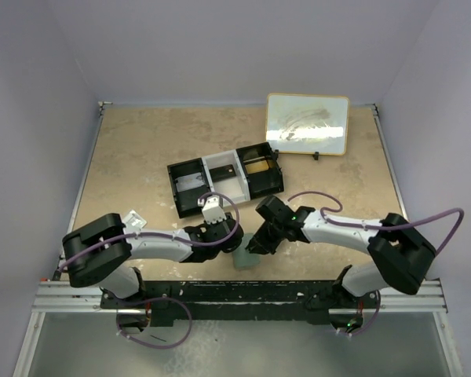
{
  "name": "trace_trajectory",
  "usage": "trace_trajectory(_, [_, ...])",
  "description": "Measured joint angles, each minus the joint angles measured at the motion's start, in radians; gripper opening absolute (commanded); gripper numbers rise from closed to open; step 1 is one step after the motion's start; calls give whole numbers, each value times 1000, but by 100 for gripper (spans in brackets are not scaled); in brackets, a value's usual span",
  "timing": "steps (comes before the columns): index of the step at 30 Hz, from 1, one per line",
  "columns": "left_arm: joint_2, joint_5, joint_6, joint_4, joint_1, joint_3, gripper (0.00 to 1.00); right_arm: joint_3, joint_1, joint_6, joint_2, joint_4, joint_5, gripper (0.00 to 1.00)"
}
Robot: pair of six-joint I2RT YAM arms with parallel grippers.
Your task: Take the credit cards out of the card holder
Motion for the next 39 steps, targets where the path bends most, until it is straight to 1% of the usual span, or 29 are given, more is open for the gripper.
trace_trajectory(4, [31, -14, -21, 71, 0, -5, 36, -95, -2, 28, -91, 60, 3, 0])
trace_trajectory(9, [45, -24, -37, 126, 0, -19, 34, -158, 0, 46, -161, 69, 19, 0])
trace_trajectory(10, [47, -24, -37, 130, 0, -18, 34, -164, 0, 48, -172, 68, 22, 3])
trace_trajectory(11, [48, -26, -37, 130, 0, -18, 34, -166, 0, 48, -182, 61, 28, 9])
trace_trajectory(13, [48, -29, -35, 122, -3, -8, 38, -160, 0, 45, -196, 53, 48, 11])
trace_trajectory(15, [41, -31, -34, 113, -6, 3, 42, -135, 0, 2, -196, 31, 71, 13])
trace_trajectory(16, [39, -32, -32, 105, -7, 10, 44, -119, 0, -32, -196, 23, 80, 20])
trace_trajectory(18, [24, -26, -26, 66, -8, 24, 49, -80, 0, -117, -200, 27, 109, 48])
trace_trajectory(19, [10, -22, -24, 39, -10, 27, 50, -74, 0, -181, -217, 51, 127, 55])
trace_trajectory(20, [-8, -16, -23, 11, -13, 27, 51, -76, -1, -222, -238, 68, 134, 57])
trace_trajectory(22, [-50, -7, -20, -58, -14, 26, 53, -100, -11, -336, -306, 110, 129, 57])
trace_trajectory(24, [-98, 9, -15, -141, -15, 15, 55, -104, -26, -409, -349, 106, 126, 58])
trace_trajectory(26, [-154, 26, -15, -184, -15, -19, 56, -104, -33, -457, -344, 91, 124, 55])
trace_trajectory(28, [-198, 46, -16, -174, -15, -56, 57, -108, -37, -497, -314, 81, 113, 52])
trace_trajectory(30, [-252, 76, -19, -103, -15, -122, 58, -123, -38, -531, -275, 89, 85, 52])
trace_trajectory(32, [-281, 105, -29, -23, -14, -169, 58, -133, -38, -554, -244, 93, 66, 53])
trace_trajectory(35, [-278, 164, -48, 121, -14, -218, 58, -134, -38, -591, -202, 117, 37, 55])
trace_trajectory(37, [-256, 198, -61, 204, -14, -235, 58, -134, -38, -613, -179, 150, 19, 52])
trace_trajectory(39, [-235, 219, -76, 261, -14, -245, 58, -145, -42, -627, -152, 197, -1, 46])
